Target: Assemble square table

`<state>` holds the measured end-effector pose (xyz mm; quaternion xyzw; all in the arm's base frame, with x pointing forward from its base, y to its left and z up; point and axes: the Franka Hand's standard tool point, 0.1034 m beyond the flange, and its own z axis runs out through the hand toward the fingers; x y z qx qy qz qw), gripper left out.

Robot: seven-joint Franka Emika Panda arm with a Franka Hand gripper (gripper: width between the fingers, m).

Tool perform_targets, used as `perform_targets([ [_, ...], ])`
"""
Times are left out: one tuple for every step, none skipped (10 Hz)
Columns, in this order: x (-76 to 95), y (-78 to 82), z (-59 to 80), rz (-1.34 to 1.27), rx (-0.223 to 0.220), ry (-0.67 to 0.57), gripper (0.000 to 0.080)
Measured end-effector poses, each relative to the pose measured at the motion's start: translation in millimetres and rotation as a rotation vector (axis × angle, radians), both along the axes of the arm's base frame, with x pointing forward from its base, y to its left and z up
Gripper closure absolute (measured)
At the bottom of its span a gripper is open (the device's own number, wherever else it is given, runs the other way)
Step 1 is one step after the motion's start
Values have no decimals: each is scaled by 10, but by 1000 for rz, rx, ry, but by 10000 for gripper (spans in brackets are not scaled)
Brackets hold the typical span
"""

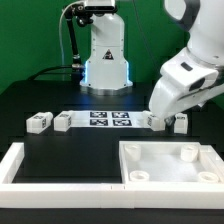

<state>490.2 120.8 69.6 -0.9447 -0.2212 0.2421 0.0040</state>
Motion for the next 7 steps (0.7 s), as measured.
perform_targets([
  [-121,81,9,-129,-89,20,150],
  [-122,91,3,-181,-107,28,150],
  [-76,60,11,-235,-125,13,150],
  [-88,79,7,-296,-160,6,150],
  [-96,98,4,-320,-171,6,150],
  [-141,124,-13,-370,-168,33,150],
  [-238,177,-66,-474,-147,114,150],
])
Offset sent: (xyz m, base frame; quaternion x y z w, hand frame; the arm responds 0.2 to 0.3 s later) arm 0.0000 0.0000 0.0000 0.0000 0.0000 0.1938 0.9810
